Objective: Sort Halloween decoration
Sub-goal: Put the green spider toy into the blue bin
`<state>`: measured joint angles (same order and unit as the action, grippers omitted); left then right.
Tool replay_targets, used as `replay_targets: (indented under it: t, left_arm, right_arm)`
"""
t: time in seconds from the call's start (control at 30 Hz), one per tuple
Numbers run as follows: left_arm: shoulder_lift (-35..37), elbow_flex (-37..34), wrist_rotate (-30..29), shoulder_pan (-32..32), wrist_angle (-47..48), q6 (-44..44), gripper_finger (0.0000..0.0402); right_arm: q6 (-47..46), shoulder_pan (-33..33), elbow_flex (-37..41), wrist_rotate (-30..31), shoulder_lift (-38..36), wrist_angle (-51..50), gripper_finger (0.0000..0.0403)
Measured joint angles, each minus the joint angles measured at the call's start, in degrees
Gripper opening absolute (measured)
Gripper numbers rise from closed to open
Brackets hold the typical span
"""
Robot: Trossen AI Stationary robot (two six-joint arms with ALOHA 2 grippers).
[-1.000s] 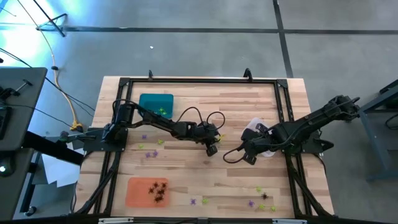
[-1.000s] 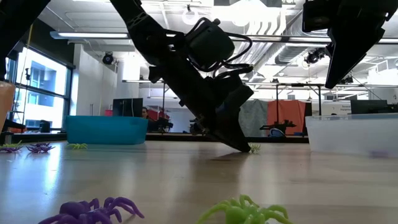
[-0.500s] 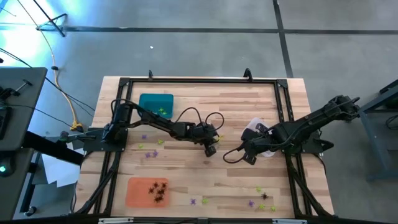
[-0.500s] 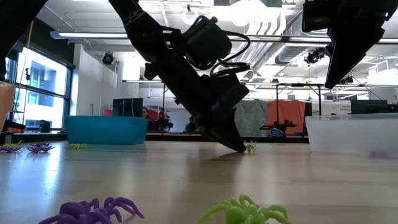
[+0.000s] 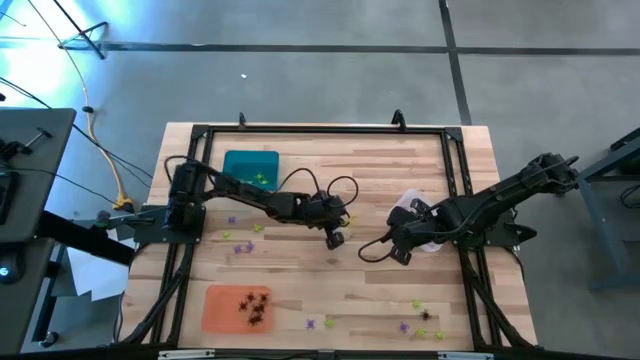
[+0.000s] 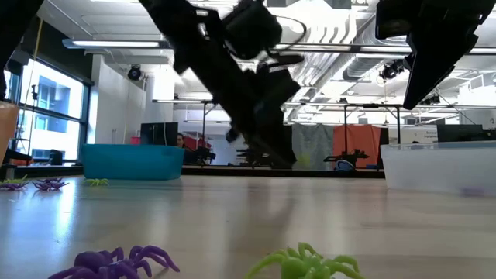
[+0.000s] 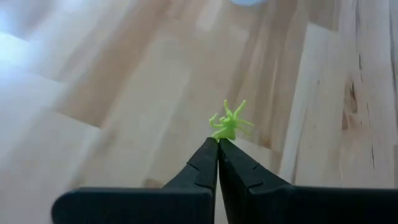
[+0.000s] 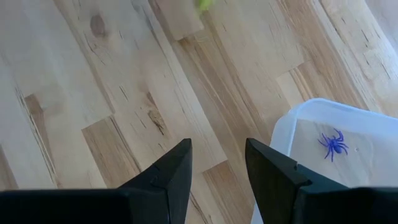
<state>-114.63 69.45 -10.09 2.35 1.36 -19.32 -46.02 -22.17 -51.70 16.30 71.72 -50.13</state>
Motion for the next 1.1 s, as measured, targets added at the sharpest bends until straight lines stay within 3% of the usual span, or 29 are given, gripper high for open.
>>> replay_targets:
  t: [0.13,0.37,0.67,0.87,1.1]
  left_arm:
    - [5.2,0.1,-4.3,-0.1,6.0,2.0,0.0]
    - [16.3,0.2,-13.2,-0.7,24.7,2.7,0.0]
    - [27.6,-0.3,-21.4,-4.8,47.2,-2.4,0.0]
    - [36.1,-8.1,-19.4,-11.1,47.0,-2.6,0.0]
    - [46.9,-22.1,-11.1,-21.0,38.7,-2.7,0.0]
  right_arm:
    - [0.0,0.0,0.0,0.0,0.0,0.3,0.0144]
    - [0.0,0.0,0.0,0.0,0.0,0.9,0.0144]
    - [0.0,0.0,0.0,0.0,0.0,1.5,0.0144]
    - [0.0,0.0,0.0,0.0,0.0,2.0,0.0144]
    - [0.0,0.0,0.0,-0.2,0.0,2.3,0.0144]
